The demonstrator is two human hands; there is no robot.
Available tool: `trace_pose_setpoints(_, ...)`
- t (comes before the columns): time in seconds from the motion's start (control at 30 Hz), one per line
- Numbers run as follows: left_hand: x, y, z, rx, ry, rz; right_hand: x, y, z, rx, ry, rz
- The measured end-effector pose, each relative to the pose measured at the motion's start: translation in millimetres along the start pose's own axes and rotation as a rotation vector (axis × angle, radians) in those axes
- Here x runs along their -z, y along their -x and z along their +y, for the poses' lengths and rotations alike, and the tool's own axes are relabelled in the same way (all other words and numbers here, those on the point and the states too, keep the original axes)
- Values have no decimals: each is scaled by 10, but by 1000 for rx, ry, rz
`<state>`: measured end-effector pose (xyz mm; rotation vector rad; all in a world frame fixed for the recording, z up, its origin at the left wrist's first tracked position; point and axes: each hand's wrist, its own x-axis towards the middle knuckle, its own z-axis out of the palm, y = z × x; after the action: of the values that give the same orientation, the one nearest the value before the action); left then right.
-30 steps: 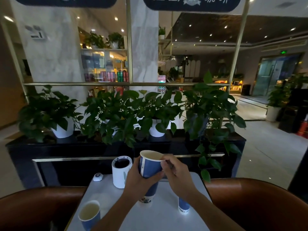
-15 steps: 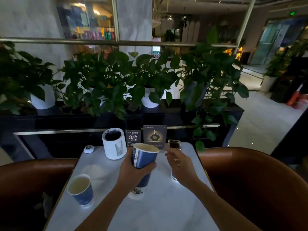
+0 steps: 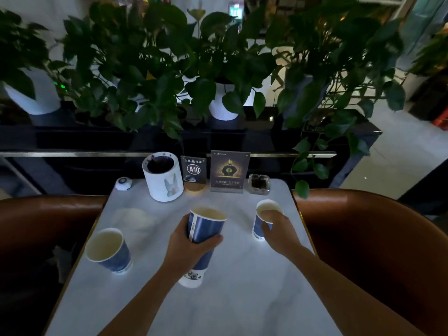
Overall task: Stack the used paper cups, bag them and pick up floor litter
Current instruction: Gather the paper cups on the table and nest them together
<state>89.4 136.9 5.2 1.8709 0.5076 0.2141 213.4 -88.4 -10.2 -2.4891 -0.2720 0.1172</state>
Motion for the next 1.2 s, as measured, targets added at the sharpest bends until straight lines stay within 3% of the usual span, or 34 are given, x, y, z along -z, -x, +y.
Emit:
trace_pose_setpoints(0.4,-73,-131,-318,109,-66,-32,-204,-304,140,125,284,-4)
trace_pose_setpoints(1.2,-105,-21,-492,168,-31,-81,-305,-296,168,109,328,11)
